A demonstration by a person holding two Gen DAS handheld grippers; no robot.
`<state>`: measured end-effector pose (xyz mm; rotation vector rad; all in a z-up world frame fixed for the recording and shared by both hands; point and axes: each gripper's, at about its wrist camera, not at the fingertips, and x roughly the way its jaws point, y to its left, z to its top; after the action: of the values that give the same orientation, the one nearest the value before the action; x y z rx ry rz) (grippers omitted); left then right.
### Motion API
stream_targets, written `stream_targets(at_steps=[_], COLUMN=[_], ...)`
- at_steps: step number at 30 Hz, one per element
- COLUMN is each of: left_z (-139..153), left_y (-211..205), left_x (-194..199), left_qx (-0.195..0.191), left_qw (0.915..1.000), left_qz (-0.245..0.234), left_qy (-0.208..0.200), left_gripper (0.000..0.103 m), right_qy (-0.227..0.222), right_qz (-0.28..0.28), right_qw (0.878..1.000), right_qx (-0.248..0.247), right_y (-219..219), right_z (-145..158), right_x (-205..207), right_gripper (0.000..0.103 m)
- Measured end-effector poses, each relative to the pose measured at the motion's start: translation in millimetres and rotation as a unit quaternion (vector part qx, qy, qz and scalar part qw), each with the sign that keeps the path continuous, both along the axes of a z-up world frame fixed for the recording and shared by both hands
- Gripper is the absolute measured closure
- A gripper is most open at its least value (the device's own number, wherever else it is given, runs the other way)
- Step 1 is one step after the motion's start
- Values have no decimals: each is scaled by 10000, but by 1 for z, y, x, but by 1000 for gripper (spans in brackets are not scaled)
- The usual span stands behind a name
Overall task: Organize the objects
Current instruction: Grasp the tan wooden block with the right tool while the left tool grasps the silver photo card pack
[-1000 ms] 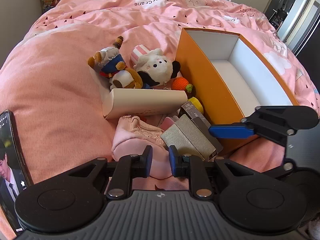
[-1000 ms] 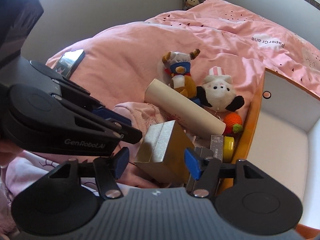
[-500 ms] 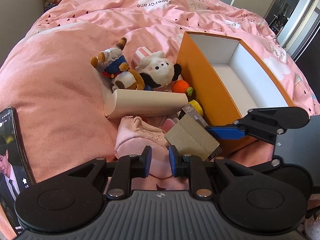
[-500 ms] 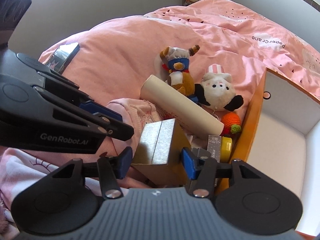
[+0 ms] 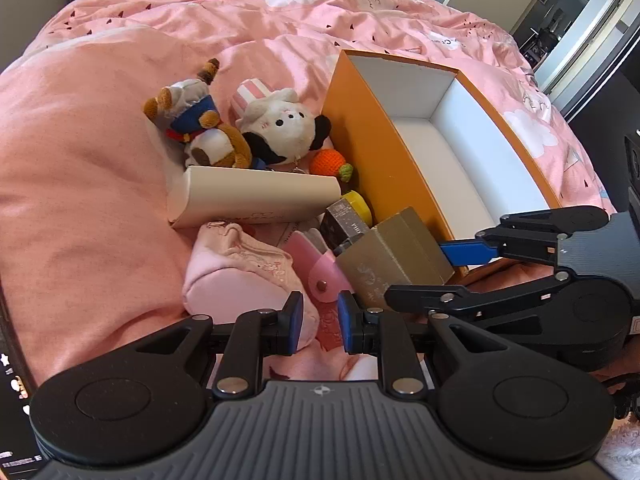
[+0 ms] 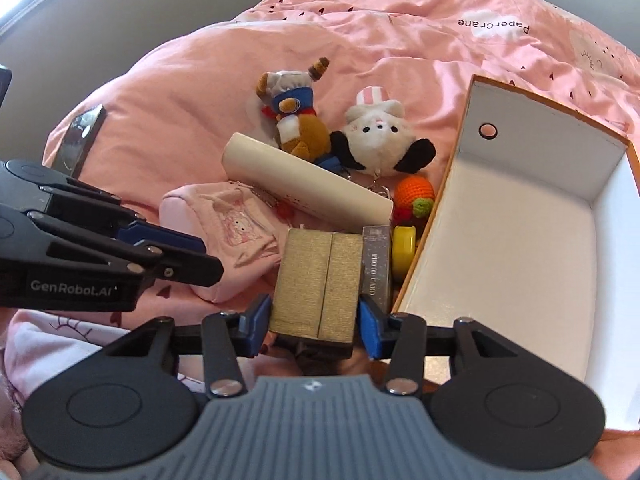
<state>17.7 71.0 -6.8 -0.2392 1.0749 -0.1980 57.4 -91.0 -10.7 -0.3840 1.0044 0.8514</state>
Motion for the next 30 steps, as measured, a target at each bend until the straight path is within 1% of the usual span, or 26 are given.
stream_targets(at_steps=[4,6,8,11,14,15,16,18,21,23,24,25,27,30], left_z=[-4,-5,-5,-2,-2,-4,-6,-10,-12,-11,-12,-13,-16,-26], left_y=[-1,-1,-1,2,2,1,-1,-6,-14,-19,-21,-23,-28,-31], left_x=[5,7,8,10,16,19,22,28,37,45,50,55,66,84], left_qx=[-179,-230,-238,-310,-429,-485,-537,-581,-636,-710,-715,-675,-534,-468], left_qw=[9998,9997,9997,9994,9989,9986,9982,9976,9971,9967,9966,9967,9974,9971], left_qz=[-2,62,97,121,155,167,194,278,307,314,333,368,391,431], left_qy=[49,66,58,21,60,105,169,257,272,250,257,274,271,409], left_gripper=[79,79,78,78,76,74,71,69,68,67,64,60,57,56], right_qy=[-19,19,-48,-209,-398,-441,-495,-659,-874,-991,-987,-941,-796,-638], right_qz=[225,226,229,230,77,15,-81,-284,-605,-841,-960,-1076,-1257,-1461], right_qw=[9997,9997,9997,9992,9978,9968,9958,9929,9890,9873,9867,9862,9854,9839], right_qx=[-108,-78,2,240,525,661,768,947,1028,912,859,834,824,805], right_y=[5,6,3,-9,-25,-31,-36,-47,-62,-70,-73,-78,-87,-99], right_z=[-4,-5,-1,16,39,47,56,69,80,78,75,71,62,47], right_x=[6,10,10,8,10,11,13,17,26,33,39,44,53,62], right_gripper=[54,55,55,55,55,55,55,55,55,55,55,55,55,55])
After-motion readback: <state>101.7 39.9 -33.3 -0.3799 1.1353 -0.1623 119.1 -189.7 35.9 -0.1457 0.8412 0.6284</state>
